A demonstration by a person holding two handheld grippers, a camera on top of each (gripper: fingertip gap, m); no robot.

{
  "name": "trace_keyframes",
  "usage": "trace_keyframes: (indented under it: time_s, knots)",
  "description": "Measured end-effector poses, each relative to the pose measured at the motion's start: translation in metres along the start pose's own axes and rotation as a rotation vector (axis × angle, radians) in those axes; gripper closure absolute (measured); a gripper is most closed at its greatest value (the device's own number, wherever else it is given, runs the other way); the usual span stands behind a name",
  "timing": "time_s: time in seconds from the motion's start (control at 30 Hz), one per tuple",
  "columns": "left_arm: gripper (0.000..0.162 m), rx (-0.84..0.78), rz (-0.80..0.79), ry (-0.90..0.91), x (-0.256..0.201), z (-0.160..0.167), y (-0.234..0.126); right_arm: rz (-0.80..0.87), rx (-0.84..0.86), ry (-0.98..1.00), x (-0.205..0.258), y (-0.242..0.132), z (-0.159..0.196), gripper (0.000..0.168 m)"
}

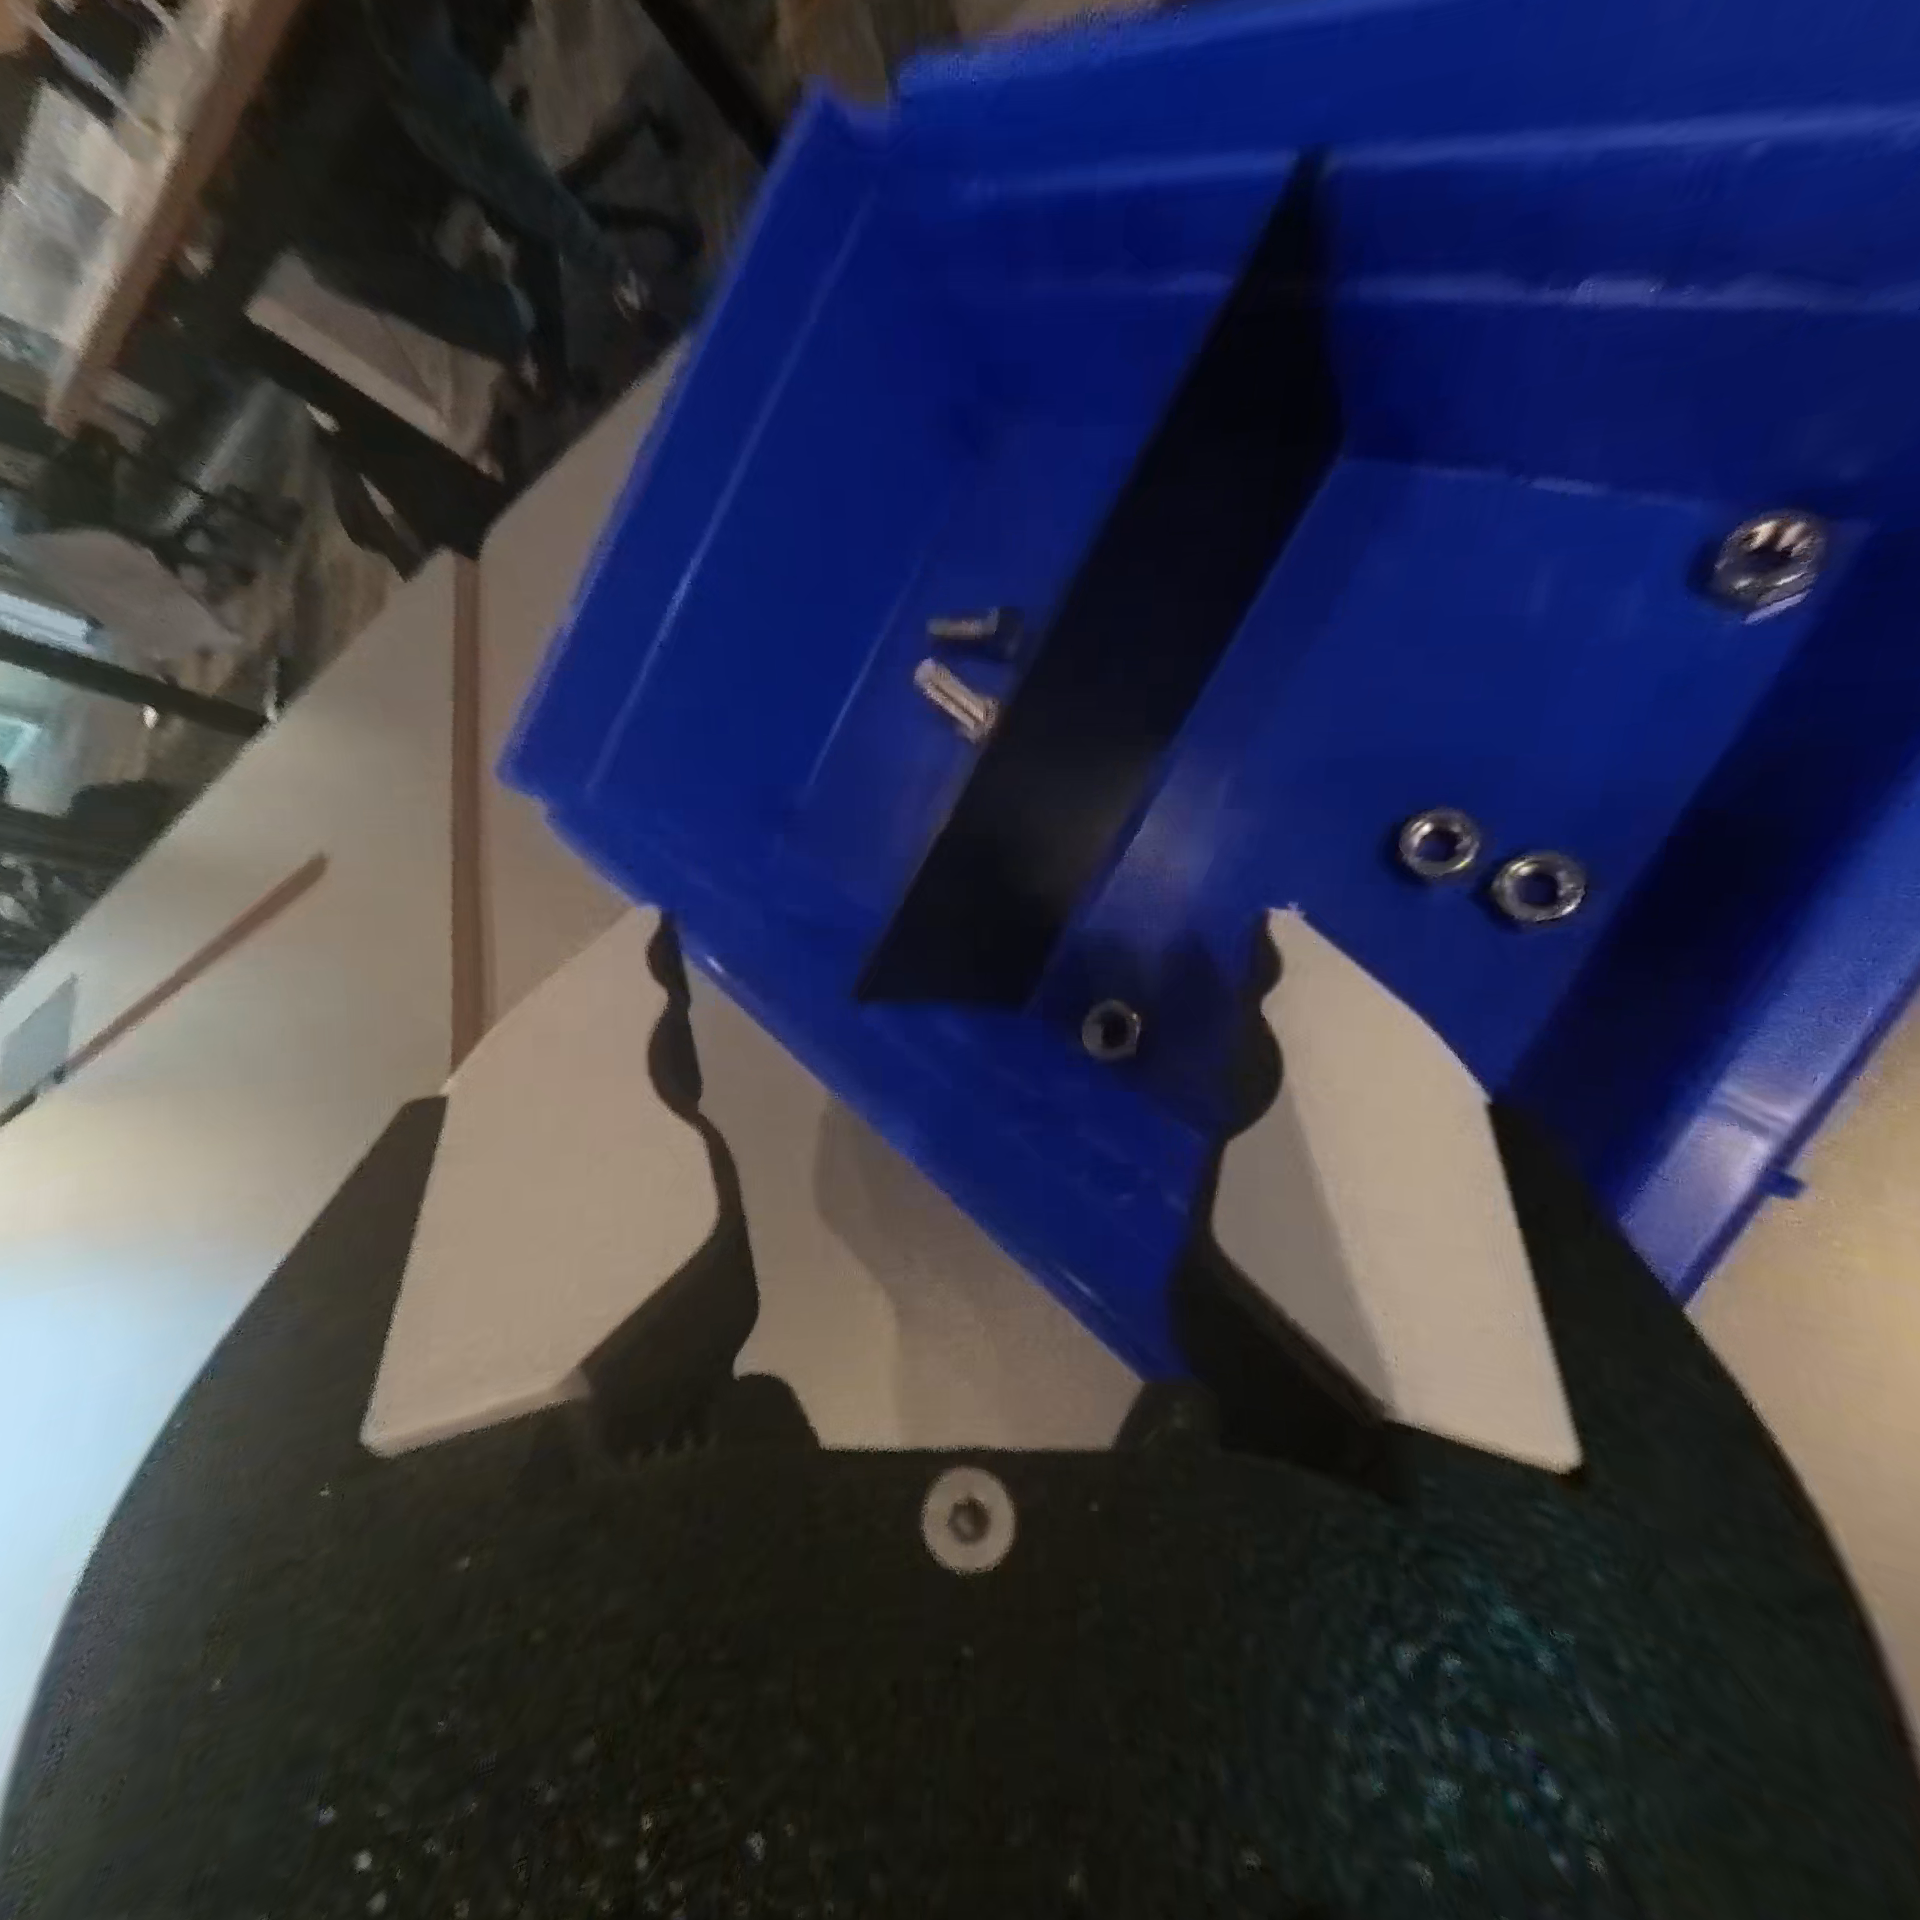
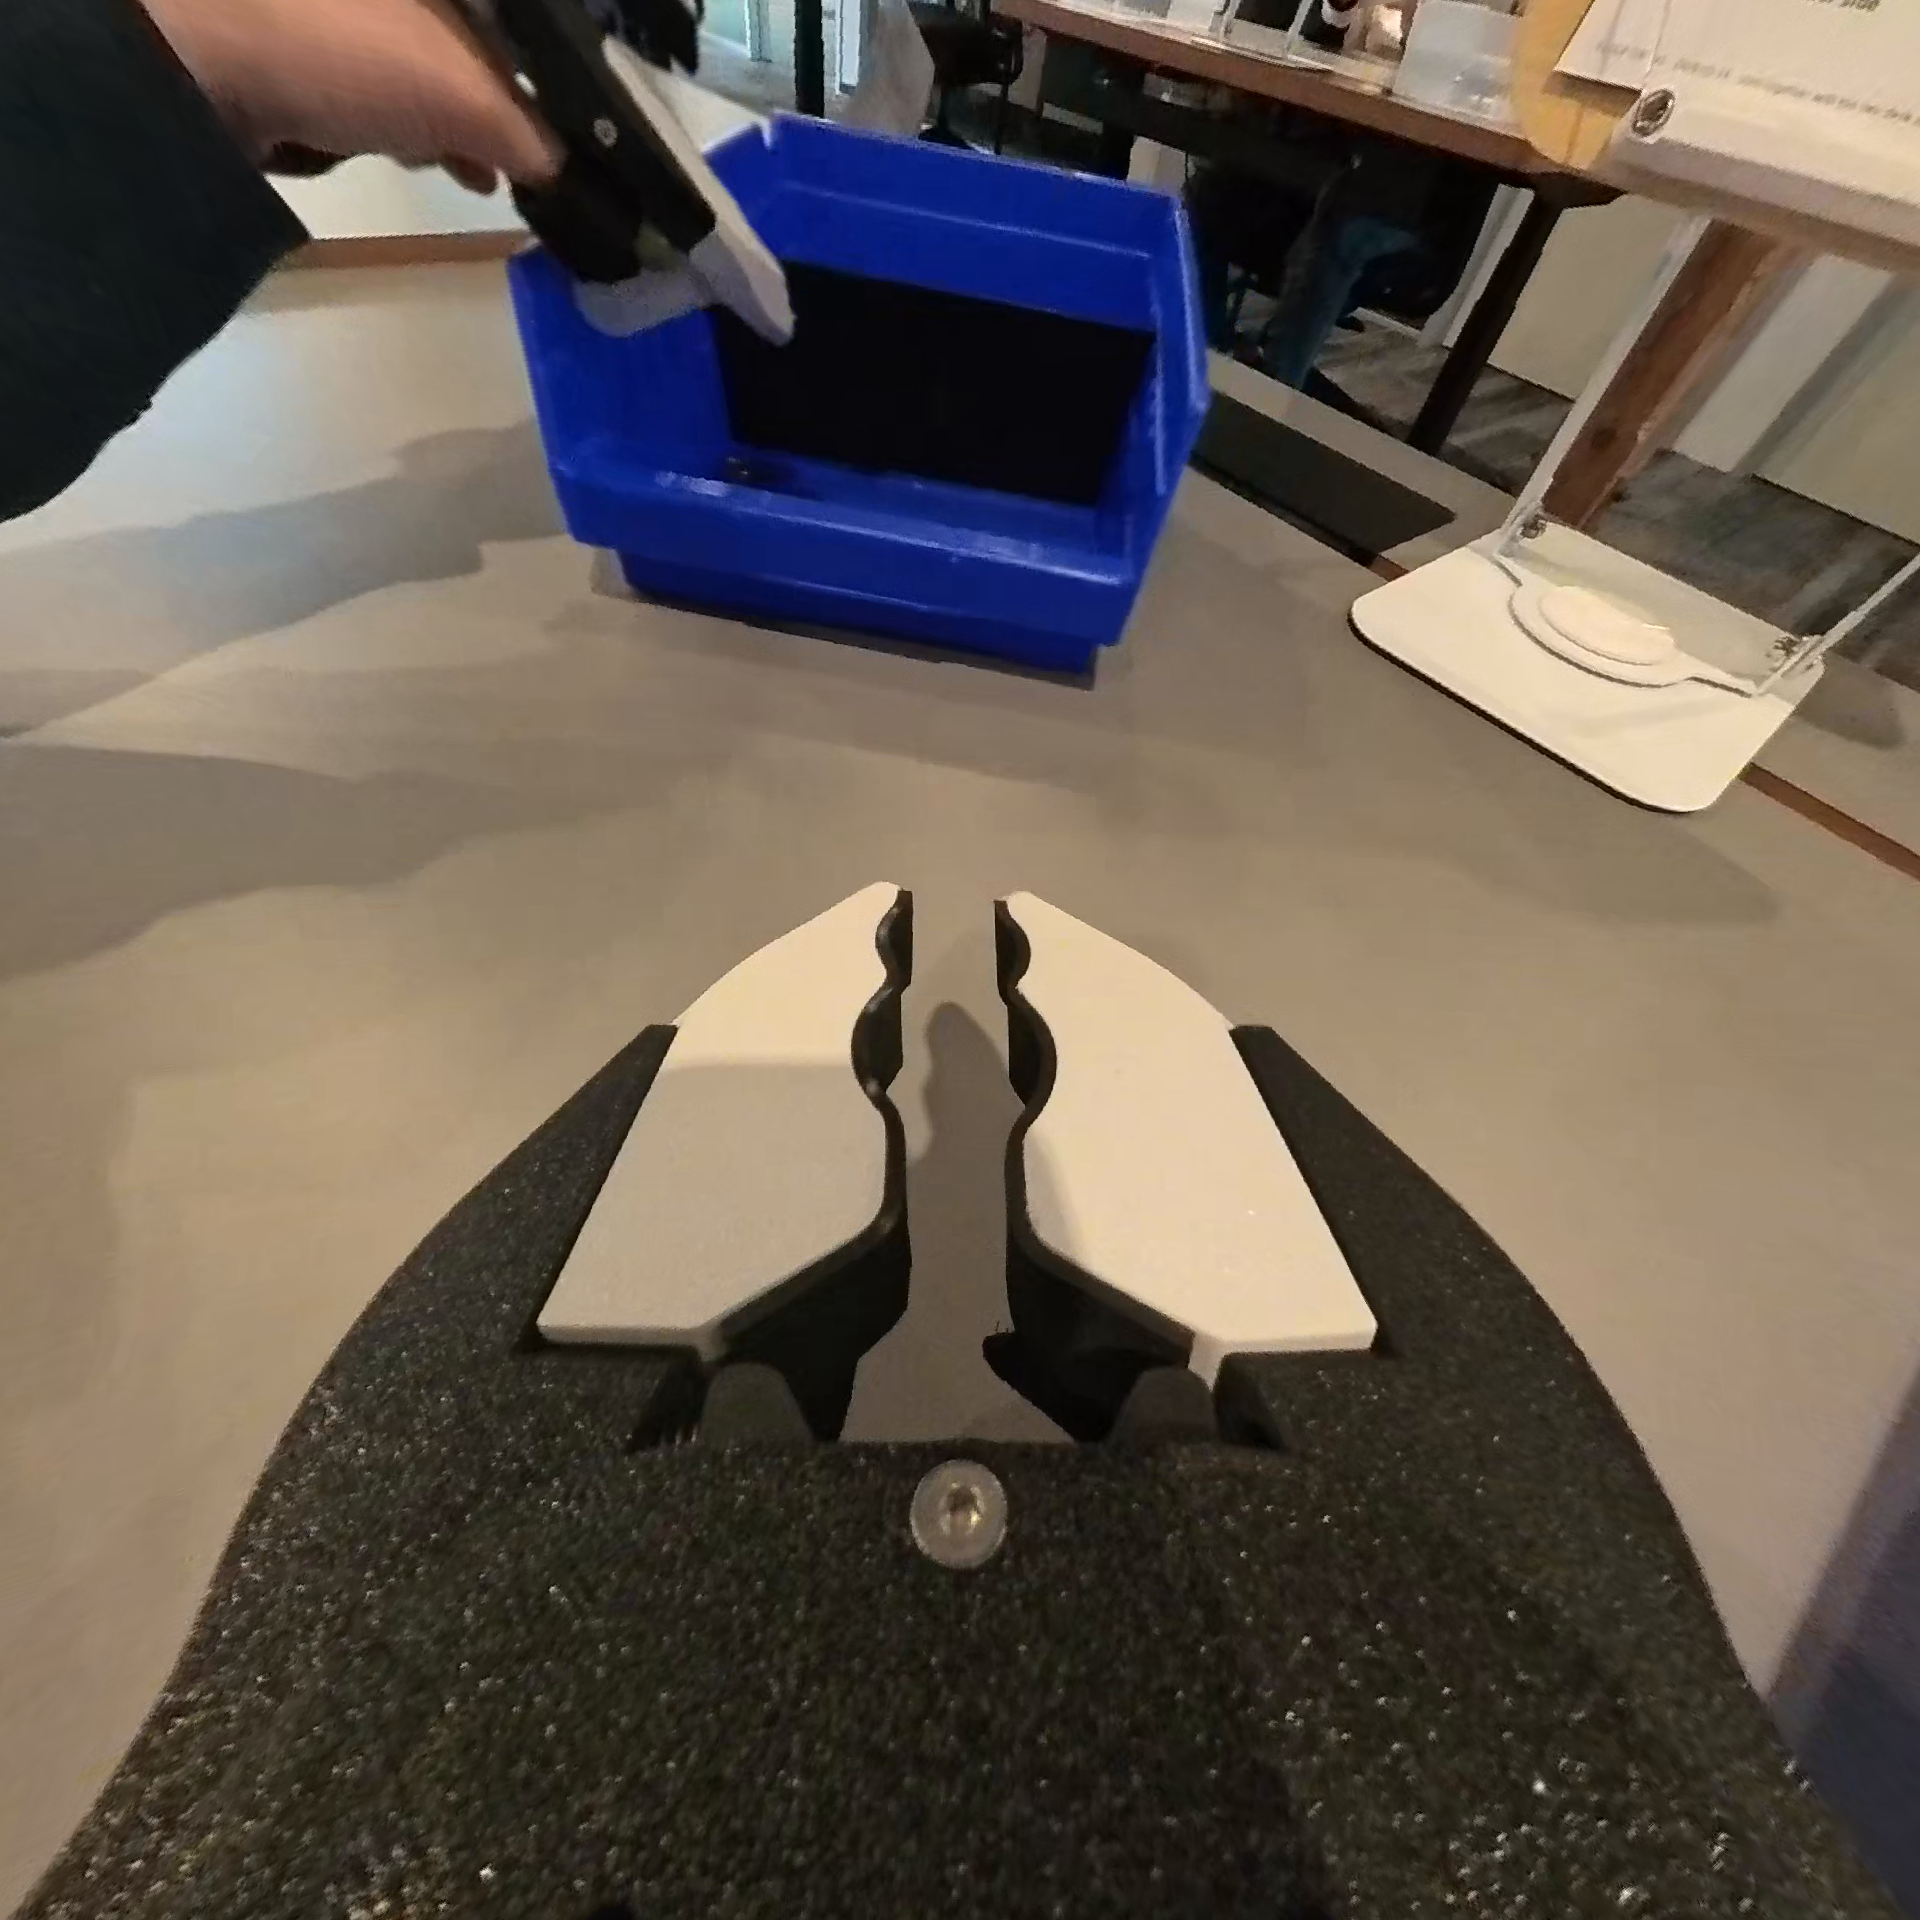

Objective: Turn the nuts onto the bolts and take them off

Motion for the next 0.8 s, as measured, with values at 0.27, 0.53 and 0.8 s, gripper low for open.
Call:
trace_keyframes:
  time_s: [0.27, 0.53, 0.8]
  knots:
    - [0.072, 0.058, 0.017, -0.150, 0.038, 0.054, 0.009, -0.019, -0.015, 0.008, 0.001, -0.002, -0.001, 0.153]
    - [0.132, 0.141, 0.282, -0.263, 0.051, 0.097, 0.024, -0.036, -0.006, -0.001, 0.005, 0.000, -0.001, 0.153]
    - [0.153, 0.076, 0.327, -0.307, 0.067, 0.113, 0.032, -0.054, 0.012, -0.001, 0.006, 0.005, 0.002, 0.153]
Point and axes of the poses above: each gripper's, where its closed fingertips meet, y out along the fingers, z out of its underside, x = y × z across the jaws, the point moved 4 cm from there along -y, back along the fingers, and after that the axes turned 13 degrees about x, right-handed, at the moved point
